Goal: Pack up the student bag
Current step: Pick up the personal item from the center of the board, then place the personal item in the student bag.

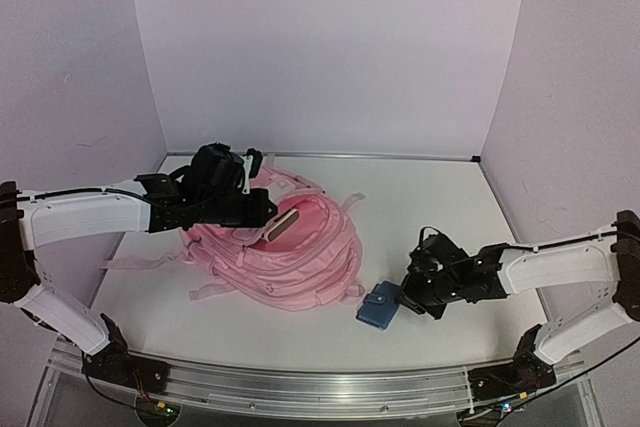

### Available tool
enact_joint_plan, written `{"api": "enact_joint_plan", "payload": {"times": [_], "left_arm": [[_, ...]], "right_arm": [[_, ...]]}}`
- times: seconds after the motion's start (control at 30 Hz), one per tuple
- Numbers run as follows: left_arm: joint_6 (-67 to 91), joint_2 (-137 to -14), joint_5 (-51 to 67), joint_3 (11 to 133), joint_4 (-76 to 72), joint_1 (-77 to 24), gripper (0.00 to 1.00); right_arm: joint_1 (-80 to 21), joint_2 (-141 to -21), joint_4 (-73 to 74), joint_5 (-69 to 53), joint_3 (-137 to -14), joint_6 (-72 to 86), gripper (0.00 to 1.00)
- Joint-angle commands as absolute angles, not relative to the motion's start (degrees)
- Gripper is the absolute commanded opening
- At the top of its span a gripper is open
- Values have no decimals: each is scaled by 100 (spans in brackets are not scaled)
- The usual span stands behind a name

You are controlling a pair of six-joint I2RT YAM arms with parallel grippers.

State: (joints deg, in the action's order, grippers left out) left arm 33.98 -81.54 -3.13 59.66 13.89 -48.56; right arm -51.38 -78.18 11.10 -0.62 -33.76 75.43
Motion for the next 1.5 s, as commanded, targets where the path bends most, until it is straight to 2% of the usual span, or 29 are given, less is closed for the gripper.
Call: {"api": "enact_joint_plan", "payload": {"times": [0.0, 0.13, 0.4, 0.63, 0.8, 1.13, 1.47], "left_arm": [[3132, -7955, -69, 6218, 1117, -4772, 0], [3068, -7958, 214, 6199, 1037, -4773, 0], [3075, -8035, 467, 6234, 813, -4772, 0], [3041, -8080, 833, 6212, 594, -4773, 0], [2980, -8216, 1171, 6300, 519, -4772, 0], [2928, -8338, 1232, 6371, 544, -4772, 0], [2864, -8482, 1377, 6457, 465, -4772, 0]], "right_arm": [[-5033, -7115, 1670, 471, -3466, 7643, 0], [-4873, -6670, 2120, 607, -3714, 7398, 0], [-4434, -6470, 2124, 45, -4679, 6526, 0], [-4386, -7069, 1855, -642, -5606, 6294, 0], [-4394, -7954, 1487, -1030, -6190, 6297, 0], [-4451, -8730, 309, -1666, -6258, 6692, 0], [-4514, -9235, -244, -1631, -6300, 7146, 0]]}}
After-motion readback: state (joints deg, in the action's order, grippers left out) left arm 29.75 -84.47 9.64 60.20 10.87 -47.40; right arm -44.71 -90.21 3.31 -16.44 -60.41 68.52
